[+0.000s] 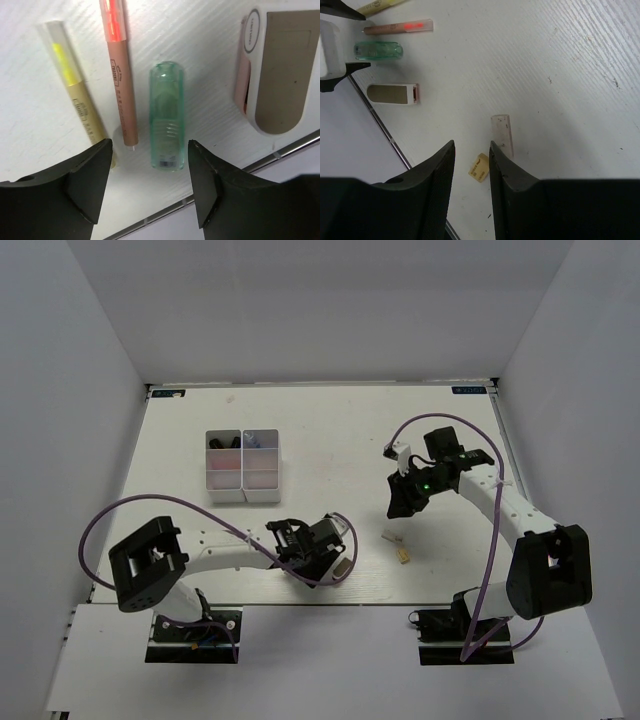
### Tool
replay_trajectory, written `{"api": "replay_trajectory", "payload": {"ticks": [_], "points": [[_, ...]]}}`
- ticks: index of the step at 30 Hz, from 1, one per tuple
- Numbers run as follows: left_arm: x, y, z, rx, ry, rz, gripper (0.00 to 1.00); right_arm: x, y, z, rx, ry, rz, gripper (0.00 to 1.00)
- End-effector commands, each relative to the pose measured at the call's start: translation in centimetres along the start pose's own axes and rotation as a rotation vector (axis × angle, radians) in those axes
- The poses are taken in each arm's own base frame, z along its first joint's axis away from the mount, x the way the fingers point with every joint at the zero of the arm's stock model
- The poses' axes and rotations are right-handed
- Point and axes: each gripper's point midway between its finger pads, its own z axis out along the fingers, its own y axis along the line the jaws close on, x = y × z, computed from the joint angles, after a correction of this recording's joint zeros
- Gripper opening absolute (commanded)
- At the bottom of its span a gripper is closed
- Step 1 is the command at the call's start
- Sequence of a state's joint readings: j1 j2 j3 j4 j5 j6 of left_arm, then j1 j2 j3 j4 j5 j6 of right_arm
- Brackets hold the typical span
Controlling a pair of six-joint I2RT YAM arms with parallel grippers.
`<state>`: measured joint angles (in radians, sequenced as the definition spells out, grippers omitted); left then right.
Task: Sort the stationery into containers
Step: Grab a piece of stationery with the left arm
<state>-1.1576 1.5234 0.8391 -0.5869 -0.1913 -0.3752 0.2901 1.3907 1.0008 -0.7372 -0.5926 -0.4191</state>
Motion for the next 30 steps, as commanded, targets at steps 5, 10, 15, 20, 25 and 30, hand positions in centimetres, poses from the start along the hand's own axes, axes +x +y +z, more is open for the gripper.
{"api": "replay_trajectory", "payload": {"ticks": [5,10,15,20,25,30], "points": [[-1.6,0.7,-2.5,-0.098,-0.096,-0.008,0.63,-1.4,0.4,-0.6,-0.028,-0.031,-0.006,0.37],[-1.2,0.0,-2.9,-0.109,-0.061,-0.023,0.46,-1.4,0.5,-0.6,-0.032,-0.03,0.0,0.37],[-0.8,-1.1,-2.3,-0.062,-0.058,-0.033,0.51,-1.4,0.4,-0.7,-0.031,-0.031,0.006,0.37],[-0.4,-2.1,-1.6,-0.014,-0.031,-0.03,0.51,-1.6,0.4,-0.9,-0.029,-0.039,0.006,0.37],[-0.2,-2.5,-0.9,-0.002,-0.014,-0.03,0.51,-1.5,0.3,-0.9,-0.031,-0.037,0.016,0.37],[0.3,-2.2,-0.3,-0.017,0.009,-0.032,0.51,-1.5,0.3,-1.0,-0.032,-0.044,0.019,0.37]]}}
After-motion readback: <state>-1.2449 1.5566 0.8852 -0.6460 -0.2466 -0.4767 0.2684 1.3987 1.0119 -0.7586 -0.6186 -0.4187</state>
